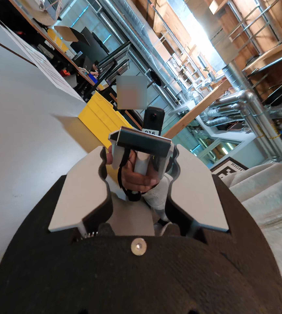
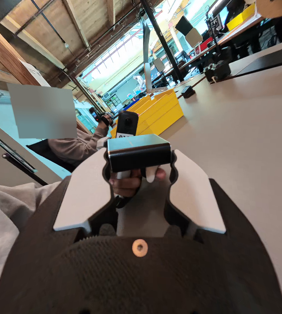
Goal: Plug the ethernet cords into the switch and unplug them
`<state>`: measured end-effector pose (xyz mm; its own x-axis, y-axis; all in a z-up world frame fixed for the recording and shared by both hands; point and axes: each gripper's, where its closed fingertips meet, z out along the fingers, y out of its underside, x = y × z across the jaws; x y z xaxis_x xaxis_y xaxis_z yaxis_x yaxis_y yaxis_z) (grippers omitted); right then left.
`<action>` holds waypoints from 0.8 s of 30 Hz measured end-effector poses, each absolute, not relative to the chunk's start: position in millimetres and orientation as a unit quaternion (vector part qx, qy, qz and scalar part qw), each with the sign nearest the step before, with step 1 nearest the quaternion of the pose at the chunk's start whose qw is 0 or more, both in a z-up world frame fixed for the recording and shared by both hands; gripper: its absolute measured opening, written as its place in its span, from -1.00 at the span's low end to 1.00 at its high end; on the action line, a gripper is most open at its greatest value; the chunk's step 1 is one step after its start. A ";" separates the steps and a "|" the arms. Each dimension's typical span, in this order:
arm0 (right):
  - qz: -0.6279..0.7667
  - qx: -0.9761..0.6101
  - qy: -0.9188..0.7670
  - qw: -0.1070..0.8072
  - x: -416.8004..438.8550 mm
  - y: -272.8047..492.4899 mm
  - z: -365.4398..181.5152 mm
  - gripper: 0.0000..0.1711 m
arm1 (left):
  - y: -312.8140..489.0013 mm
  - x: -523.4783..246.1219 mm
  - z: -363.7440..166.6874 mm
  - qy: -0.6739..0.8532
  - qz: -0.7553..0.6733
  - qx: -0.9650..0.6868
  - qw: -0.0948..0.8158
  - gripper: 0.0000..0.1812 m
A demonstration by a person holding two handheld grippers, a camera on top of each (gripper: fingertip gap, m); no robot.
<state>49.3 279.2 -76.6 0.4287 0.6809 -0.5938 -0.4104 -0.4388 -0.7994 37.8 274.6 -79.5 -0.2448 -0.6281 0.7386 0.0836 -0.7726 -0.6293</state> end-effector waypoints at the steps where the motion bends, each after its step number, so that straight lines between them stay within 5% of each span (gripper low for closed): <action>1: 0.532 -0.666 -0.099 0.514 48.4 278.6 -76.9 -0.18 | 274.0 37.8 -78.9 0.248 -0.746 -0.567 0.247 -0.15; 9: 0.557 -0.670 -0.100 0.480 41.4 275.0 -81.6 -0.18 | 266.7 43.9 -86.2 0.308 -0.692 -0.583 0.293 -0.09; 15: 0.566 -0.672 -0.086 0.470 42.3 277.8 -84.0 -0.18 | 265.5 43.2 -85.5 0.313 -0.696 -0.581 0.284 -0.27; 24: 0.398 -0.693 -0.113 0.590 64.7 293.4 -81.4 -0.05 | 305.6 27.7 -91.5 0.204 -0.696 -0.622 0.297 -0.28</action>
